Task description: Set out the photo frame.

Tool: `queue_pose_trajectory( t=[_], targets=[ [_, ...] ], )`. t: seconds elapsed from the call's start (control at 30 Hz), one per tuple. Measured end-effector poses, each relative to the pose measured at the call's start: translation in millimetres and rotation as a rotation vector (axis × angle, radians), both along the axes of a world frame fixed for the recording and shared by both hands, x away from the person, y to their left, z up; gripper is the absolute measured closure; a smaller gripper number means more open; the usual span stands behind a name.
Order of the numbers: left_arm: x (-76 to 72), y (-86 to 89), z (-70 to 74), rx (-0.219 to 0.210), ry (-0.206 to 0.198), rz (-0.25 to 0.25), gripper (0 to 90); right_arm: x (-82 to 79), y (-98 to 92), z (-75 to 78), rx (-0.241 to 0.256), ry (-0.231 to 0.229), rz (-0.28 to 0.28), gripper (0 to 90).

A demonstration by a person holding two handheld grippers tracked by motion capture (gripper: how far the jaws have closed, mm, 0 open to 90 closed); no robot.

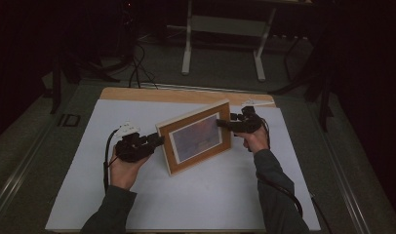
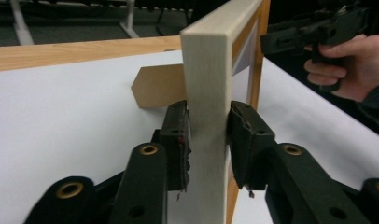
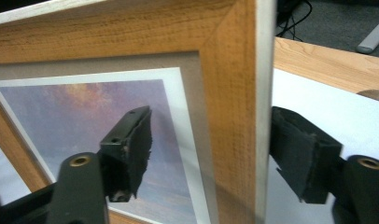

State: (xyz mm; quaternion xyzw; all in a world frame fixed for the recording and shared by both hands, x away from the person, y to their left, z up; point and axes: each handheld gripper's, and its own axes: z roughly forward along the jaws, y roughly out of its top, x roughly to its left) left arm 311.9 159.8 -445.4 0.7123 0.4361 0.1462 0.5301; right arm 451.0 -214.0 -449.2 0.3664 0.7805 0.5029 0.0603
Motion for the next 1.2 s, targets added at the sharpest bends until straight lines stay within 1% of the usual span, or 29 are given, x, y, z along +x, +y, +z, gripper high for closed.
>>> queue_pose_trajectory(
  t=[0.03,0.07,0.1,0.2,0.4,0.5,0.6,0.67,0.87,1.07,1.2],
  targets=[
    [0.0,0.0,0.0,0.0,0.0,0.0,70.8,0.0,0.0,0.0,0.0,0.0,0.0,33.0],
    [-0.5,-2.3,1.4,0.019,-0.004,0.011,70.8,-0.1,-0.7,-0.4,0.0,0.001,-0.002,33.9],
    [-0.1,-2.7,1.9,0.019,0.0,0.014,71.0,-0.6,-2.4,-1.5,0.001,0.003,-0.007,36.8],
    [2.0,-1.9,2.3,0.022,0.007,0.008,71.3,-2.0,-5.5,-2.1,0.005,0.005,-0.02,42.2],
    [8.6,-1.5,4.0,0.034,0.013,0.019,71.7,-7.0,-13.1,-2.8,0.003,0.006,-0.035,52.1],
    [13.8,-0.6,5.1,0.042,0.017,0.026,72.1,-9.7,-16.3,-2.9,-0.001,0.002,-0.037,55.8],
    [19.2,1.2,5.4,0.037,0.023,0.026,72.4,-12.5,-18.9,-2.6,-0.007,-0.001,-0.033,58.9],
    [22.8,2.6,5.1,0.032,0.026,0.022,72.5,-14.8,-20.2,-2.3,-0.012,0.0,-0.036,60.2],
    [31.2,4.6,5.2,0.037,0.019,-0.001,72.2,-23.1,-20.8,-1.1,-0.038,-0.012,-0.054,61.2],
    [40.4,8.3,3.6,0.025,0.017,-0.049,72.0,-34.4,-21.4,0.5,-0.071,-0.019,-0.077,61.8],
    [45.7,9.4,3.4,0.022,0.016,-0.066,71.7,-41.1,-21.6,1.7,-0.088,-0.017,-0.09,62.0]
  ],
)
